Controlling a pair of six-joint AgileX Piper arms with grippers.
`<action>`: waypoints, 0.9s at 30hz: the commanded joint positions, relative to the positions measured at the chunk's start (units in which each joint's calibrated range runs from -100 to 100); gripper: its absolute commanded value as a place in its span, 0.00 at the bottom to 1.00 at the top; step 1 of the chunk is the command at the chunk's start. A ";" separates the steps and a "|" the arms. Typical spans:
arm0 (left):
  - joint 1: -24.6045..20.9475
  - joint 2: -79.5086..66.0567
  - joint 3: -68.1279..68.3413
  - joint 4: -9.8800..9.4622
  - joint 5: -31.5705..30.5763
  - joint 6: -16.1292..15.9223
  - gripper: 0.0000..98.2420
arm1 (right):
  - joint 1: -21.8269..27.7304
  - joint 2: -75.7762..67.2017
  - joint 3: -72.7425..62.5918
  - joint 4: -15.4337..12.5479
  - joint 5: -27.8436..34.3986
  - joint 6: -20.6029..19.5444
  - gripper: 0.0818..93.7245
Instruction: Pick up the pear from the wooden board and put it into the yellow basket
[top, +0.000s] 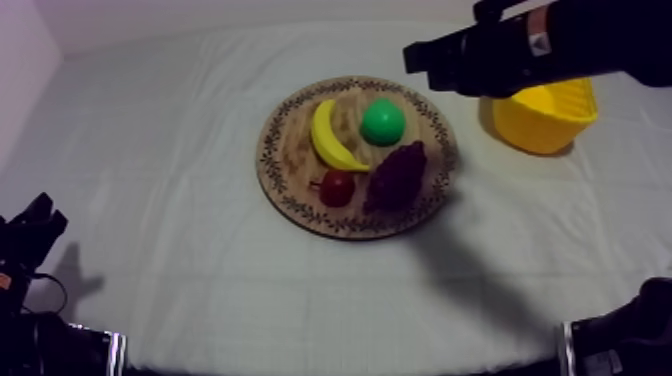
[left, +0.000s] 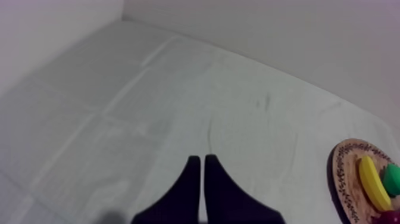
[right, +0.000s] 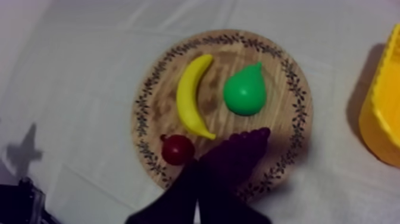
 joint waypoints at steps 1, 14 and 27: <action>-0.03 -0.04 0.00 0.00 0.02 -0.02 0.00 | 0.65 3.59 -0.18 -0.83 -1.35 0.76 0.01; -0.03 -0.04 0.00 0.00 0.02 0.00 0.00 | 1.18 8.81 0.10 0.81 -4.68 0.24 0.56; -0.03 -0.04 0.00 0.00 0.02 0.00 0.00 | 1.72 10.90 0.11 -0.70 -7.56 3.44 0.92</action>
